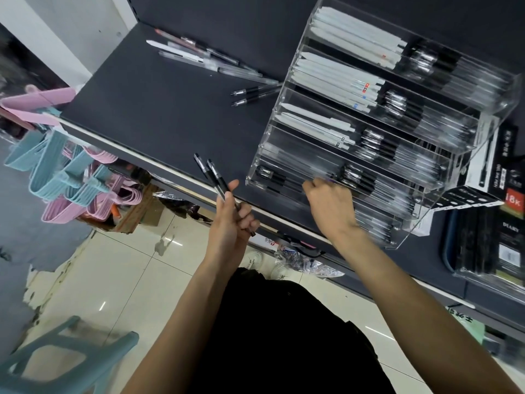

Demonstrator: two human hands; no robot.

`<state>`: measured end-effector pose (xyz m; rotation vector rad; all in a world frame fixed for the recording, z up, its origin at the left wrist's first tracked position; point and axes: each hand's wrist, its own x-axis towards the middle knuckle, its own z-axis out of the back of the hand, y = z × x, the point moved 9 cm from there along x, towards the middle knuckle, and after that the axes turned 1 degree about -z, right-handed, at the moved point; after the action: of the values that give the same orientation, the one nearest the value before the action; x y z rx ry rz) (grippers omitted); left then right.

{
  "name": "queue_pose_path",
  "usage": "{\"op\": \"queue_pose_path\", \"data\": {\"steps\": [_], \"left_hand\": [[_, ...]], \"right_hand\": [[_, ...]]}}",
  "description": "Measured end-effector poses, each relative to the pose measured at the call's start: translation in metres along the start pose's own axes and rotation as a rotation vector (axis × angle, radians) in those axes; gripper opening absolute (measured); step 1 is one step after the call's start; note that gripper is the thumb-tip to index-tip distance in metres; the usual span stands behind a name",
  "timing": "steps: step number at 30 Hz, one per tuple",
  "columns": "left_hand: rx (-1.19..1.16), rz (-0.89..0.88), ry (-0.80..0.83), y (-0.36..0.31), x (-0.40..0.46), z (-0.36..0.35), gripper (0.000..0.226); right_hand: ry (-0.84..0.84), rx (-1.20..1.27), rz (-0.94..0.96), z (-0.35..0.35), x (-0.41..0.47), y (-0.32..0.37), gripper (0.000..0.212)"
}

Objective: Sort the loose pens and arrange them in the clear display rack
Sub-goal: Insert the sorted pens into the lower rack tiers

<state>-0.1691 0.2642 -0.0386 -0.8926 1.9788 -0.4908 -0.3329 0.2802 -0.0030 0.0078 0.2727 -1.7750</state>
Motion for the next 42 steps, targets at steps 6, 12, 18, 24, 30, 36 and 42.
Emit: {"op": "queue_pose_path", "data": {"steps": [6, 12, 18, 24, 30, 36, 42], "left_hand": [[-0.067, 0.002, 0.02, 0.002, -0.003, -0.016, 0.032], [-0.076, 0.006, 0.124, 0.005, -0.008, -0.038, 0.034], [0.082, -0.047, 0.045, 0.0, -0.003, -0.016, 0.033], [0.262, -0.108, -0.112, -0.011, -0.001, 0.005, 0.029], [0.258, -0.047, -0.122, -0.009, 0.002, 0.014, 0.037], [0.335, -0.054, -0.147, -0.012, -0.001, 0.018, 0.036], [0.375, -0.074, -0.123, -0.015, -0.005, 0.012, 0.031]], "right_hand": [[-0.075, 0.827, -0.006, 0.033, -0.014, 0.018, 0.014], [0.104, 1.28, -0.142, 0.022, -0.024, 0.036, 0.015], [0.03, 1.269, -0.279, 0.005, -0.027, -0.016, 0.013], [-0.188, 0.54, -0.068, 0.016, -0.016, -0.032, 0.013], [-0.132, 0.123, 0.055, 0.011, -0.005, -0.003, 0.024], [-0.055, -0.034, 0.1, 0.012, 0.005, 0.015, 0.03], [-0.08, 0.022, 0.091, 0.01, 0.002, 0.019, 0.031]]}}
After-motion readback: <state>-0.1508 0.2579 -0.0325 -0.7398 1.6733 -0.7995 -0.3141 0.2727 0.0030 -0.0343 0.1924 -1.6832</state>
